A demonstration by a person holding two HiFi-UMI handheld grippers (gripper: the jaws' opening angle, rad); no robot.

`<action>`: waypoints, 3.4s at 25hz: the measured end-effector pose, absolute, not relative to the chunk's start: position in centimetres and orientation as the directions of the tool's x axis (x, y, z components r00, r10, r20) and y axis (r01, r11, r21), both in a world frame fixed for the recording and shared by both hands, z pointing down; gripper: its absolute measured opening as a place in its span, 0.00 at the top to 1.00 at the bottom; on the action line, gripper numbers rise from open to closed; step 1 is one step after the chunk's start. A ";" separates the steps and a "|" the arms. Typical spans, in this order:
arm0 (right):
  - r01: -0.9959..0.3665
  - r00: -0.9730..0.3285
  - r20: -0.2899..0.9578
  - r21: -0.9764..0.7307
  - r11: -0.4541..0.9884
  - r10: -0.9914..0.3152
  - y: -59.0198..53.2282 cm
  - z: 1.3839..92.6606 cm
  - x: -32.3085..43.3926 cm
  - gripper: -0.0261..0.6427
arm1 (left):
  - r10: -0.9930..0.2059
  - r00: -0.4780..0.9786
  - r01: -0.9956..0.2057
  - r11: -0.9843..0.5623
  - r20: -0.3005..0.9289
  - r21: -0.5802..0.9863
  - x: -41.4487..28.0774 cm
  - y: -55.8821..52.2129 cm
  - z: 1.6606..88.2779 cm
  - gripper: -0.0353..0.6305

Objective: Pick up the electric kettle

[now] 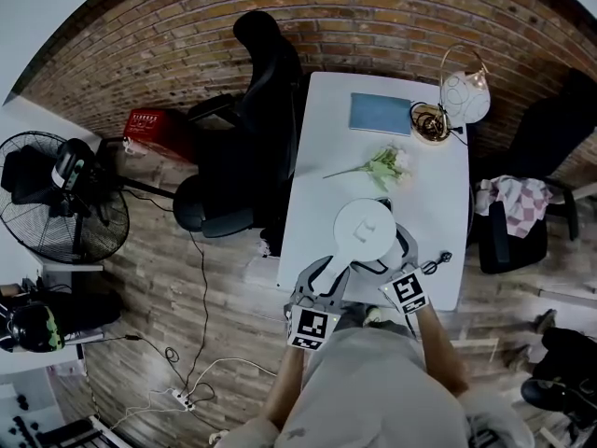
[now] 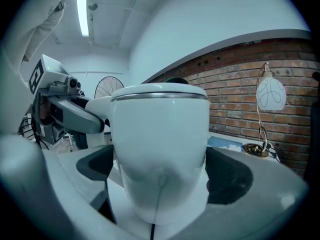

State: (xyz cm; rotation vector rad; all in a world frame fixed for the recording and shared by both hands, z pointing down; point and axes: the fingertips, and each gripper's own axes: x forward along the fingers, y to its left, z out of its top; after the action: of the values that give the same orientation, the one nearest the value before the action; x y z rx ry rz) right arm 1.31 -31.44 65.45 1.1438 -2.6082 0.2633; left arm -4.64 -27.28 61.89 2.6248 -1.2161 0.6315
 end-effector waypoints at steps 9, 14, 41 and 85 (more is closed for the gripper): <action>-0.742 -0.636 0.325 -0.009 0.670 -0.700 -31.5 65.7 1.7 0.12 | -0.665 0.600 -0.738 -0.674 0.445 -0.013 -4.5 -27.3 62.1 0.73; -0.759 -0.627 0.318 -0.045 0.649 -0.711 -31.4 65.4 2.2 0.13 | -0.666 0.612 -0.729 -0.684 0.425 -0.022 -3.9 -27.4 61.8 0.73; -0.616 -0.764 0.218 0.033 0.787 -0.608 -30.9 59.7 3.7 0.14 | -0.812 0.503 -0.840 -0.540 0.296 -0.055 -1.0 -26.0 55.7 0.73; -0.056 -0.988 0.140 0.035 0.998 -0.060 -21.5 54.5 -13.8 0.14 | -0.981 -0.043 -0.996 0.026 0.189 -0.089 -14.6 -15.1 50.2 0.73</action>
State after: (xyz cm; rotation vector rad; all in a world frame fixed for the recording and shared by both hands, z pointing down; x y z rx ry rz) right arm -13.76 -21.53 54.53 0.0872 -2.9984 -0.0461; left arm -14.60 -15.14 50.21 2.1200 -2.1958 0.3016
